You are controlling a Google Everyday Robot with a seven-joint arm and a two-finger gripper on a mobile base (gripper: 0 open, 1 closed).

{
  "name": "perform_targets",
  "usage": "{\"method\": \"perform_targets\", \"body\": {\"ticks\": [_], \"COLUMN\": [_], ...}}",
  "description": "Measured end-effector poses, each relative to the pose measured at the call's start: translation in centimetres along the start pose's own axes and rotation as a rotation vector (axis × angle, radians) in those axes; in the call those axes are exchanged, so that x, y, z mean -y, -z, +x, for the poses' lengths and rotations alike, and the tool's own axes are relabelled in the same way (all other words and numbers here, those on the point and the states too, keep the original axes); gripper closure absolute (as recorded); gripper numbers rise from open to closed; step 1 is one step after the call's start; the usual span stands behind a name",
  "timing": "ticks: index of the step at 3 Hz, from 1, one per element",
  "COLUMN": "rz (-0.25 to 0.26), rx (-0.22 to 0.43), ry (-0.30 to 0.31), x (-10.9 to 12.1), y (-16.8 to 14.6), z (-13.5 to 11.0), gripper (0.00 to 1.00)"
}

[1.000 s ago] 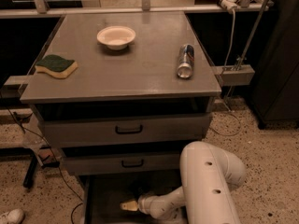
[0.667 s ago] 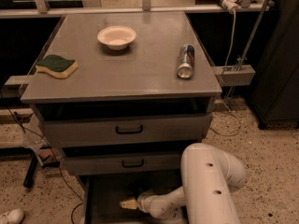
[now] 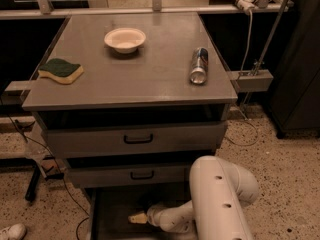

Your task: Pick rxbar chocolate from bottom drawer and place on counter

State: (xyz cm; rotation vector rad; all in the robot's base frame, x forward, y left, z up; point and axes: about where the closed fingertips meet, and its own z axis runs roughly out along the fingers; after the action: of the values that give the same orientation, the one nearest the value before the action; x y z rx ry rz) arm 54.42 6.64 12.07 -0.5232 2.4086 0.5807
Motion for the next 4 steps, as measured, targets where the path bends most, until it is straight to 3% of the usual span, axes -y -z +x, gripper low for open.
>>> {"method": "perform_targets", "body": {"ticks": [1, 4], "rz": [0.007, 0.007], "rx": [-0.015, -0.015], "ry": [0.033, 0.033], "x": [1.06, 1.03], "y": [-0.55, -0.49], "z": [0.39, 0.34], "gripper": [0.00, 0.64]}}
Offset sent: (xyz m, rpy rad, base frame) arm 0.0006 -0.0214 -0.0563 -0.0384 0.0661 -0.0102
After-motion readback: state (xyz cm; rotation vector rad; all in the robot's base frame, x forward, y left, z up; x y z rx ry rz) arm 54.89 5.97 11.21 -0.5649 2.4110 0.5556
